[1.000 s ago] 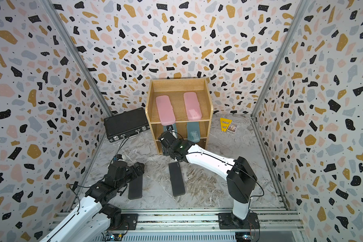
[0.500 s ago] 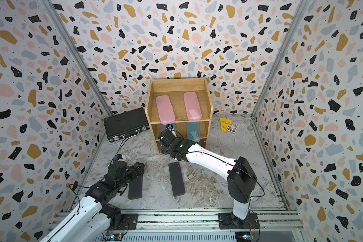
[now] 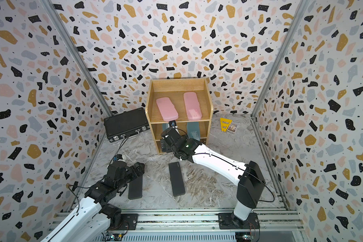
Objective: Place the pencil cases on the shelf according to color
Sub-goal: Place the pencil case on the shelf.
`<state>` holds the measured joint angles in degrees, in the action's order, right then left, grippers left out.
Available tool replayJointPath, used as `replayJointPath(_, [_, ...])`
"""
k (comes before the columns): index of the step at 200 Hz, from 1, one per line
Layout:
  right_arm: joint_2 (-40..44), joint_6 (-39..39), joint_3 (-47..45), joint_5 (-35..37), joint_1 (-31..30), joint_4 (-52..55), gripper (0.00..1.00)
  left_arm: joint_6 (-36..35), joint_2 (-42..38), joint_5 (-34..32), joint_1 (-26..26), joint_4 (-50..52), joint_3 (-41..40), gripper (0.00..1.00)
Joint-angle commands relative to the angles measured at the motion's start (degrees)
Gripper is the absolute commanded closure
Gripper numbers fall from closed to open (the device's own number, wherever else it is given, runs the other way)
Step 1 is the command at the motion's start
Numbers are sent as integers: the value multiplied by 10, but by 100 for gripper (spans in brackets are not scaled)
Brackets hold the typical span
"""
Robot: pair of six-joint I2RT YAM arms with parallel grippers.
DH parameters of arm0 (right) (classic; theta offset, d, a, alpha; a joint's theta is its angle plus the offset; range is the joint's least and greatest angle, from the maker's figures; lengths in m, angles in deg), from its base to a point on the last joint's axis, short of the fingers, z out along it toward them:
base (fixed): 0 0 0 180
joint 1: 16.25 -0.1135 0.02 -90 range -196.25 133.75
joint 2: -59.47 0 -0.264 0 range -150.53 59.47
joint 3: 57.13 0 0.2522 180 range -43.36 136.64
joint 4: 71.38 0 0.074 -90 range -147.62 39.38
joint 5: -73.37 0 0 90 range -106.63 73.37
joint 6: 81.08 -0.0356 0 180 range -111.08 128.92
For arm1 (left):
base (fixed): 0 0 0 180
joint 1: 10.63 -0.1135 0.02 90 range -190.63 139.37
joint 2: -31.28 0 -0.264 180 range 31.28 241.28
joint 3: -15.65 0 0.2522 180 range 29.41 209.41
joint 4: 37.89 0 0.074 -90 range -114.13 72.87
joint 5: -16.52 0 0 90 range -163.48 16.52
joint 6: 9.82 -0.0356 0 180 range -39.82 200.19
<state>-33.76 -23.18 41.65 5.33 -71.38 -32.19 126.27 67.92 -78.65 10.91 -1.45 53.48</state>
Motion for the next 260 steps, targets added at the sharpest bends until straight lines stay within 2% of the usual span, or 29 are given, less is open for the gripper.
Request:
replayJointPath(1, [30, -8, -23, -6, 1, -4, 7, -4, -7, 1, -3, -5, -3, 0])
replayJointPath(30, [35, -9, -44, -10, 1, -12, 7, -4, -12, -1, -3, -1, -5, 0])
replayJointPath(75, [4, 3, -26, -19, 1, -24, 9, -1, -17, -3, -3, 1, -5, 0])
replayJointPath(140, [-90, 27, 94, -46, 11, 19, 14, -11, -12, -9, -3, 0, -7, 0])
replayJointPath(181, [-104, 14, 135, -77, 21, 71, 18, -14, 0, 4, -3, -13, -9, 0])
replayJointPath(231, [-62, -8, 71, -103, 21, 84, 10, -21, 8, 13, -4, -14, -8, 0])
replayJointPath(260, [-54, -19, 62, -140, 21, 100, 9, -22, 4, 17, -3, -11, -10, 0])
